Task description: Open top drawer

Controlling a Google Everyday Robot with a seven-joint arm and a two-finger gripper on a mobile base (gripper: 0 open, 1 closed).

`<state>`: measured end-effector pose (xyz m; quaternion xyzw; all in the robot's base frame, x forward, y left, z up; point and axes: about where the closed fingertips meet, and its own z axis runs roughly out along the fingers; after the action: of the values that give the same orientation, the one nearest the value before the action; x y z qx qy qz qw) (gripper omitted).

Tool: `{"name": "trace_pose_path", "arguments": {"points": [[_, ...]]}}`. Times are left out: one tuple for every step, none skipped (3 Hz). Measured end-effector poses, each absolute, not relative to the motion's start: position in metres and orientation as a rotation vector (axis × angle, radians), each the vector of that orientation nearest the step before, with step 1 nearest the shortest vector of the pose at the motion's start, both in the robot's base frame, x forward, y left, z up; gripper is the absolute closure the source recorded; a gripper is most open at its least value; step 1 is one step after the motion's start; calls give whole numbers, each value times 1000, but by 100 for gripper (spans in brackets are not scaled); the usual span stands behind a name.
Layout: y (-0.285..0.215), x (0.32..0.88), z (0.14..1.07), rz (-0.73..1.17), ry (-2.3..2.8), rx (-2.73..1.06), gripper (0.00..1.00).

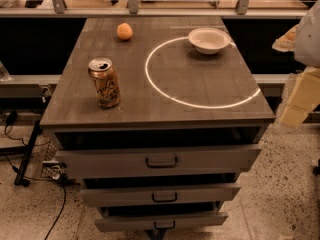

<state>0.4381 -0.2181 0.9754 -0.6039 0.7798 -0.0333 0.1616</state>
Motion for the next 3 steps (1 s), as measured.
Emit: {"name": "trace_pose_path", "arguments": {"points": [[-222,438,973,-85,2214,-1724,0],[-235,420,920,-32,2205,-1743,0],[-249,399,855,23,2230,-1775,0]]}}
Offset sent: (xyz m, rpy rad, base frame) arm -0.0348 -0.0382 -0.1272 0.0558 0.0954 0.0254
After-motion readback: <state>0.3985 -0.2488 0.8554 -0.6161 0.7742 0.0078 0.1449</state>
